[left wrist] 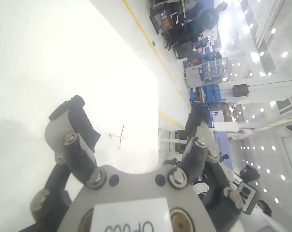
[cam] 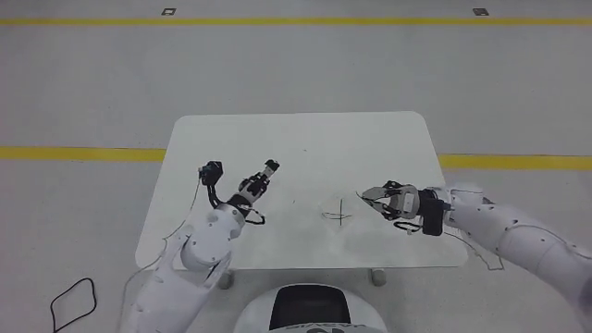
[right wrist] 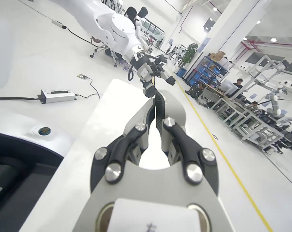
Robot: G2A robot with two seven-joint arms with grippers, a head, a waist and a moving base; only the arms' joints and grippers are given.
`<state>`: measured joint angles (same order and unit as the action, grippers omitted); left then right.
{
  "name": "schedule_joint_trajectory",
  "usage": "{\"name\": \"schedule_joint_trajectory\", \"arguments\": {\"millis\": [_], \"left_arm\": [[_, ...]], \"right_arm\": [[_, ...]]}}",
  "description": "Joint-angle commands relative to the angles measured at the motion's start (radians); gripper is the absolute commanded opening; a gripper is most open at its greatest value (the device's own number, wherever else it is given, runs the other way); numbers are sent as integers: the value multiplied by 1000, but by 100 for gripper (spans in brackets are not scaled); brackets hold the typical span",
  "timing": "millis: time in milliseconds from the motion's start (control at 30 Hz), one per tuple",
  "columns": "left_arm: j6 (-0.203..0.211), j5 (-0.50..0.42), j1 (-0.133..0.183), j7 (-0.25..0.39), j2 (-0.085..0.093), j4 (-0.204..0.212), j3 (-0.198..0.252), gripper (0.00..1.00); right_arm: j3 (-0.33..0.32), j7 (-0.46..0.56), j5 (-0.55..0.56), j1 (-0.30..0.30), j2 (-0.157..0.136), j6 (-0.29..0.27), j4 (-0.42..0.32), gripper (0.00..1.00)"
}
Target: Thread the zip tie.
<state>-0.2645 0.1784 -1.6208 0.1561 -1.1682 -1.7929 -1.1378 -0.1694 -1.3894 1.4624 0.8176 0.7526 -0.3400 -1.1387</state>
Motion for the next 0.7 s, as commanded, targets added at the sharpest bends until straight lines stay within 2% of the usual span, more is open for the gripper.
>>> {"name": "schedule_joint_trajectory", "arguments": {"millis": [0,33,167,267,533,567,667], "left_arm": [[-18,31,15,36,-1,13,32,100],[-33,51,29,54,-4,25,58,100],[-75,58,78,36,-21,67,137,100],[-74,67,101,10,-31,85,173,100],[-74,67,101,10,-31,85,173,100],[-68,71,102,5,-31,86,173,100],[-10,142,103,15,-25,86,184,100]], "right_arm": [[-1,-1,-3,10,3,0,0,0],[-1,-1,-4,14,6,0,-1,0],[-1,-1,5,32,11,0,-3,0],[-1,-1,7,36,12,0,-2,0],[-1,-1,7,36,12,0,-2,0],[-1,-1,7,36,12,0,-2,0],[-7,18,-21,52,14,0,-17,0]]}}
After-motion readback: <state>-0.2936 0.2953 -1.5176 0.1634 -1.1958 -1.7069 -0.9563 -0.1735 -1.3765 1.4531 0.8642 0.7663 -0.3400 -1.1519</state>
